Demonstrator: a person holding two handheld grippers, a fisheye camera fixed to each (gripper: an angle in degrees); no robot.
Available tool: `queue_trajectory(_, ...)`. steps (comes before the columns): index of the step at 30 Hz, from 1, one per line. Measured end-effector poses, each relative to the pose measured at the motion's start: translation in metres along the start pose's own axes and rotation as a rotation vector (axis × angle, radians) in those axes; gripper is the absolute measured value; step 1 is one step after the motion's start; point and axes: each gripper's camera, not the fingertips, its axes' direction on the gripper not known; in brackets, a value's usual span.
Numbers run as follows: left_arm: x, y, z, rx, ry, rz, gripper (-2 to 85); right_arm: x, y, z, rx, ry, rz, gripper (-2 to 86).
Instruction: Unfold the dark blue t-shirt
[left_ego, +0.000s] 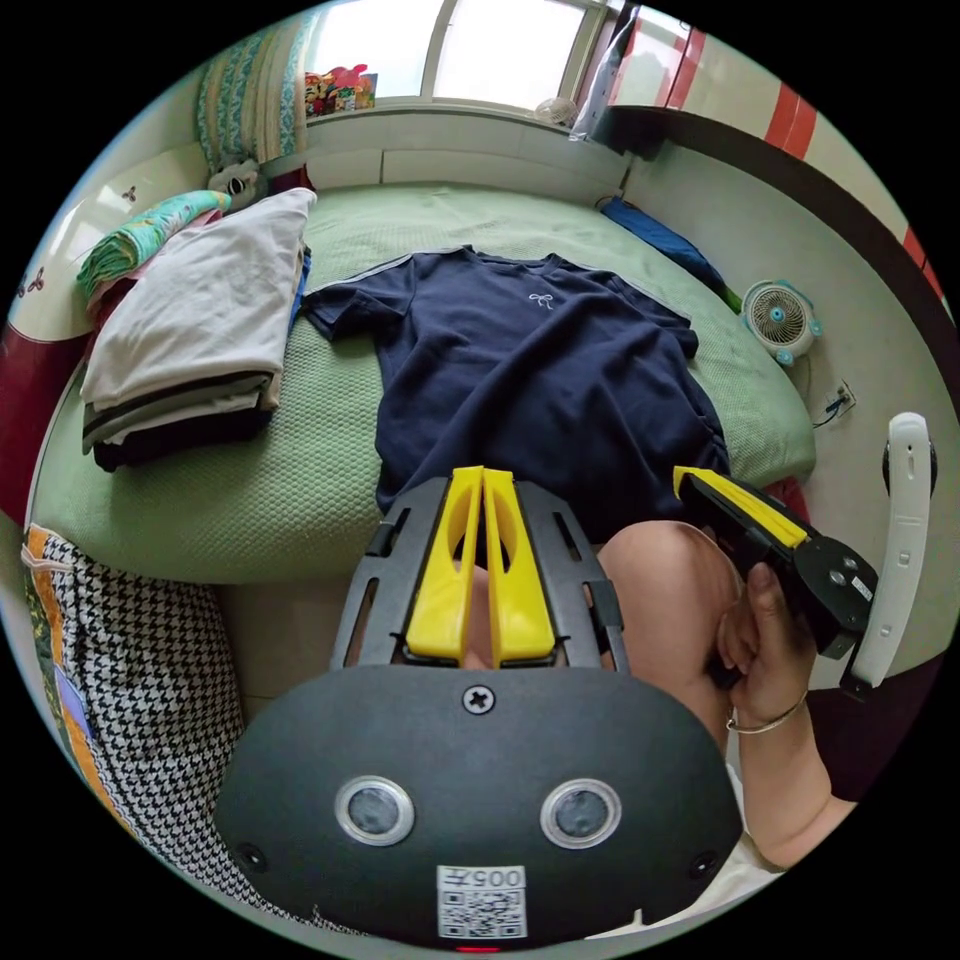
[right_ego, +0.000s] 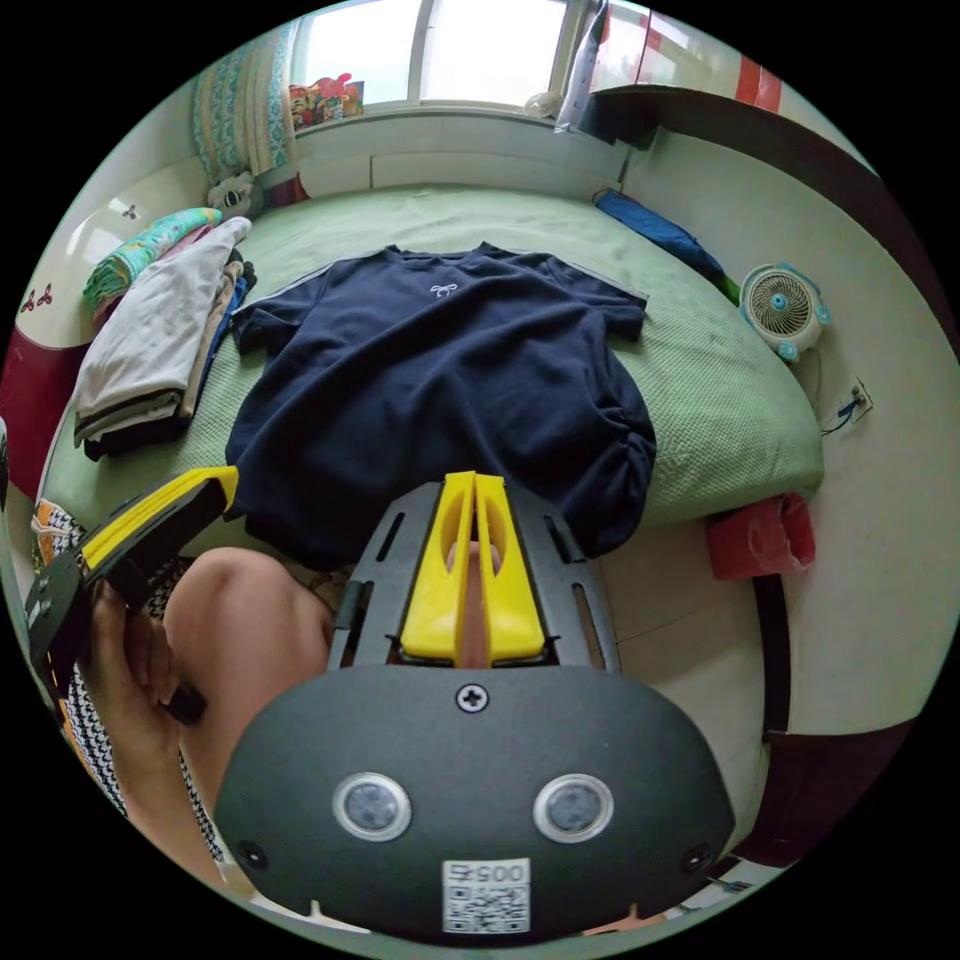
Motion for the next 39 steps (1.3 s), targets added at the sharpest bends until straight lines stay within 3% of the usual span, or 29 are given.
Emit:
queue_trajectory(19, -0.007, -0.011, -0.001, 0.008, 0.000, 0.000, -0.2, 0.007, -0.009, 0.002, 0.001, 0.004, 0.000, -1.2)
queue_trajectory(33, -0.028, -0.027, -0.006, 0.019, -0.119, 0.003, -0.2, 0.001, -0.030, 0.009, -0.007, -0.008, -0.010, -1.2)
queue_trajectory(39, -0.052, -0.061, -0.044, 0.354, -0.055, 0.040, -0.2, -0.014, -0.047, 0.018, -0.025, -0.018, -0.034, -1.2)
